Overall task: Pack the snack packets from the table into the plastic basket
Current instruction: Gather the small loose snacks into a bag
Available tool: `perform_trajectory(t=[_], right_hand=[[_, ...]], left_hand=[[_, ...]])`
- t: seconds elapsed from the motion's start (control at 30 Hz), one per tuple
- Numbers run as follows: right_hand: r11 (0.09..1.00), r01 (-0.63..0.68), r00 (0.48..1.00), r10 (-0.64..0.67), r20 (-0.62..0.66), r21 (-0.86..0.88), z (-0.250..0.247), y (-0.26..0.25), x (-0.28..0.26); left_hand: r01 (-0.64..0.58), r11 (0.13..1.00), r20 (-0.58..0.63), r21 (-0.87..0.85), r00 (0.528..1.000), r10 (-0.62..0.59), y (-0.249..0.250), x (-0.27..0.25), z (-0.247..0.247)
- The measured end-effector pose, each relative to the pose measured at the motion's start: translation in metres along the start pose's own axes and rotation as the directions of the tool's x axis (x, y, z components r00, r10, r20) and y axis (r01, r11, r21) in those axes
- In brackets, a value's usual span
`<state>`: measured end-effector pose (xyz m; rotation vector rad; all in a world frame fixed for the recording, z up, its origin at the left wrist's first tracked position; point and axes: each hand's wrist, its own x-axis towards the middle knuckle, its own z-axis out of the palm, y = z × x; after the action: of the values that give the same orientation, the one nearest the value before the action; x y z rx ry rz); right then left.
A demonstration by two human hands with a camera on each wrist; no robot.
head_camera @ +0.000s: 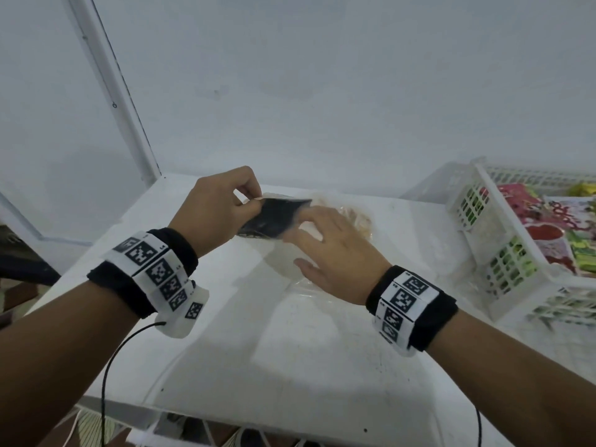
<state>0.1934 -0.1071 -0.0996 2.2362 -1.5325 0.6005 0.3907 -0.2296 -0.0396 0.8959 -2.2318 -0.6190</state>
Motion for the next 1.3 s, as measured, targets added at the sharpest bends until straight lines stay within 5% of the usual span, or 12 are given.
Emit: perform_trajectory(t=[0.07,0.17,0.3,0.4,0.67,0.9,1.0,1.3], right_hand=[[0.998,-0.055,0.997,0.055,-0.051,0.001,-0.004,0.003,-0.012],[0.989,-0.138,0.963,0.121,0.240,0.055,-0.004,0.008,-0.026],[0.966,-0.244,0.733,0.242,0.636,-0.086,0.002,0.006,-0.035],[0.954,-0.276,0.689,0.284,0.667,-0.120,0.003,0.002,-0.035],[0.935,-0.307,0.778,0.355,0.518,-0.179,0.004,0.000,-0.026],[0.973,-0.228,0.970,0.230,0.081,-0.029,-0.031,0.002,-0.024],[0.988,-0.157,0.987,0.156,-0.045,-0.018,-0.046,-0.001,-0.026],[0.994,0.002,0.987,0.015,-0.157,0.107,-0.043,-0.012,-0.021]], left_hand=[[-0.003,1.000,-0.011,0.013,1.000,0.003,-0.002,0.002,0.000],[0.009,1.000,-0.006,0.015,1.000,-0.009,-0.003,0.004,0.003],[0.015,1.000,0.001,-0.003,1.000,-0.015,-0.003,0.005,0.009],[0.015,1.000,0.010,-0.011,1.000,-0.015,-0.002,0.005,0.012],[0.030,1.000,0.012,-0.006,0.999,-0.030,-0.006,0.004,0.018],[0.082,0.996,0.033,0.034,0.996,-0.083,-0.014,0.007,0.025],[0.091,0.995,0.053,0.051,0.994,-0.094,-0.016,0.011,0.028],[0.116,0.993,0.123,0.024,0.985,-0.118,-0.003,0.014,0.034]])
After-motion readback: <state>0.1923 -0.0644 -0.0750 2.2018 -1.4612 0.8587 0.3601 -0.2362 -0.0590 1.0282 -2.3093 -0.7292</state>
